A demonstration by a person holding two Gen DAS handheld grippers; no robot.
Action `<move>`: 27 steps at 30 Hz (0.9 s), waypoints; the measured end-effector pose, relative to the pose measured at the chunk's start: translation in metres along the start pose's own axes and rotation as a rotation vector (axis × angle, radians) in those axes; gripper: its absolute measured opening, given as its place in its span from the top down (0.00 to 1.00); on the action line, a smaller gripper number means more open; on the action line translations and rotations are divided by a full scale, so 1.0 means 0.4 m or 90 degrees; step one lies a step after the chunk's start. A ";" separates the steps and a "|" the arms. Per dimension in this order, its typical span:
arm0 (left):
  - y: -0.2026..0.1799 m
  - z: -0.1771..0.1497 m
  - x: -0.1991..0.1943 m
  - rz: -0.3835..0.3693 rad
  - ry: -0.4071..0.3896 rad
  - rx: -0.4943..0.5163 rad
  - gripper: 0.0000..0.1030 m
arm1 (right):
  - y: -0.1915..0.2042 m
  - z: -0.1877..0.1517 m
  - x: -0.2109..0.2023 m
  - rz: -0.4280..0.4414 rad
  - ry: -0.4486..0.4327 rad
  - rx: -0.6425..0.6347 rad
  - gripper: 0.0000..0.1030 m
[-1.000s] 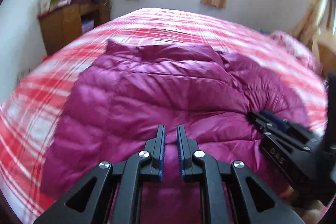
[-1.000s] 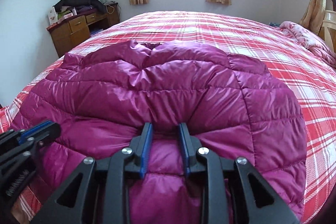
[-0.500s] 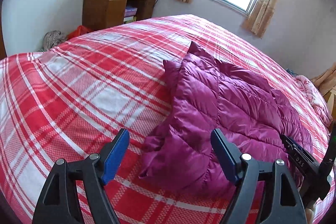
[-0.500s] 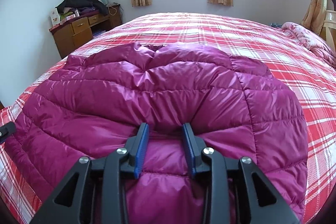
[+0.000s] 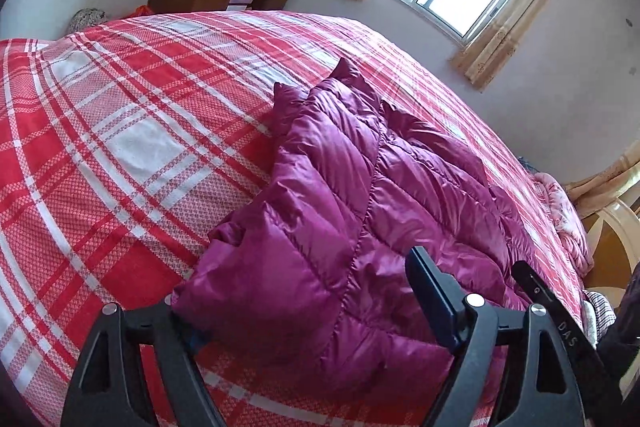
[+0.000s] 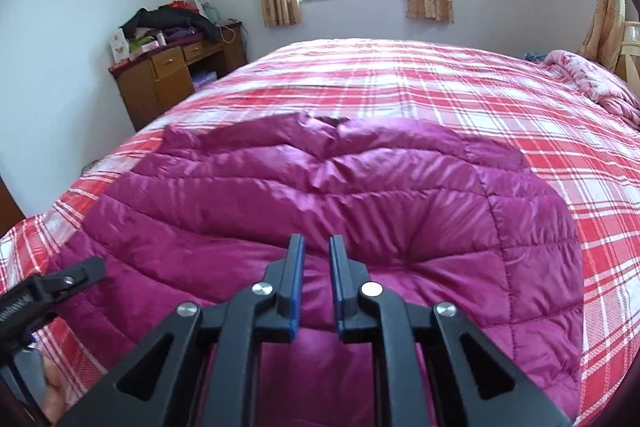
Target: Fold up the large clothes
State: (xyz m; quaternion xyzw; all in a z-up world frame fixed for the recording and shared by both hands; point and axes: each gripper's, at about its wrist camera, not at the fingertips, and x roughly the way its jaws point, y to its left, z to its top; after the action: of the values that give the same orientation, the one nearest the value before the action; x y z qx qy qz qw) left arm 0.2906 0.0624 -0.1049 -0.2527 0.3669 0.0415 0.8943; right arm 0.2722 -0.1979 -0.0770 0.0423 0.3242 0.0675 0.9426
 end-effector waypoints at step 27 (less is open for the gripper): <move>-0.368 0.053 -0.072 -0.077 -0.143 0.323 0.74 | -0.149 -0.009 0.088 0.211 0.137 0.254 0.84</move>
State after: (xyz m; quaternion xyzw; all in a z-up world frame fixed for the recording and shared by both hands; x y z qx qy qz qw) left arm 0.3212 -0.0521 -0.0105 -0.0364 0.2487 -0.0772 0.9648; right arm 0.3035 -0.2513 -0.1086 0.2723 0.4182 0.1598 0.8517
